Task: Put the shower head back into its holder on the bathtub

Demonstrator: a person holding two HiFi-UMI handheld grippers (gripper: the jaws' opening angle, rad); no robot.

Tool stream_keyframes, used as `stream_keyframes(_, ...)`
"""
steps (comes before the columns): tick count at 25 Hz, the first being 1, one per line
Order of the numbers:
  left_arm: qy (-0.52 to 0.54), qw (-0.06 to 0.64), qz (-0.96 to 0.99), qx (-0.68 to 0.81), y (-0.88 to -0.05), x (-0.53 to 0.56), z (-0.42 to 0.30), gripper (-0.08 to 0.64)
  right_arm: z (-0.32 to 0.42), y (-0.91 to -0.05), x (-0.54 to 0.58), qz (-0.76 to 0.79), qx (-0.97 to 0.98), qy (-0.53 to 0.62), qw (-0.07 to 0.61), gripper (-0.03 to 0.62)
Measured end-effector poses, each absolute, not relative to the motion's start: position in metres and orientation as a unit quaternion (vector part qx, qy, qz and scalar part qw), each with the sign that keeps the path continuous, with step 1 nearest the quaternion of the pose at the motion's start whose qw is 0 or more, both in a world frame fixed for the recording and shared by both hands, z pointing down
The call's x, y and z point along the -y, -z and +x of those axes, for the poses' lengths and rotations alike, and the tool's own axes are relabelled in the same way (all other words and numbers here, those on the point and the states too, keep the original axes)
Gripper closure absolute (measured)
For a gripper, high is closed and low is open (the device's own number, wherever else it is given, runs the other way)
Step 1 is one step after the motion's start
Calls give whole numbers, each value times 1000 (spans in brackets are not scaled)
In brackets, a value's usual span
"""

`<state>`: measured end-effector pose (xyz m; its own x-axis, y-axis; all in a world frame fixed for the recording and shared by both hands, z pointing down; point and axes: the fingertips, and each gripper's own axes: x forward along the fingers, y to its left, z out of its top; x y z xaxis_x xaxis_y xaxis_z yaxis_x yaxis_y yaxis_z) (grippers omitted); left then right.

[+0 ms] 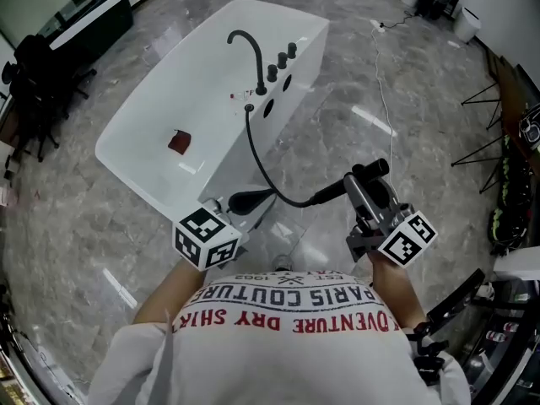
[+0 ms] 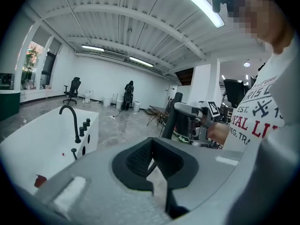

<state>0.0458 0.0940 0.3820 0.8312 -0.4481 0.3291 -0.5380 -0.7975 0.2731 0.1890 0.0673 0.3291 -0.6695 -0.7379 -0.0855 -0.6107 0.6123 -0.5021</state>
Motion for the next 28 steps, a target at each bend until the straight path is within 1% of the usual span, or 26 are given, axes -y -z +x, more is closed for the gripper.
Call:
stream_keyframes(9,-127,167,939,272,-380,-71,69,560,216,-310,-37,-364,-895,203,155,443)
stream_keyframes(11,-124,169,939,275,-378,-67,65,560,215,-301,-32,-362,-899,192,154,445)
stream_keyframes(16,-106,198,929,293,-383,-47,44,559,209,-279,-21,-357,-909,156,152,445)
stream_keyframes(22,-67,226,925,298,-378,-11,26,560,215,-245,4,-382,-904,110,156,446)
stream_keyframes(28,-80,213,923,310,-382,25,18,560,223,-216,31,-397,-894,88,186,448)
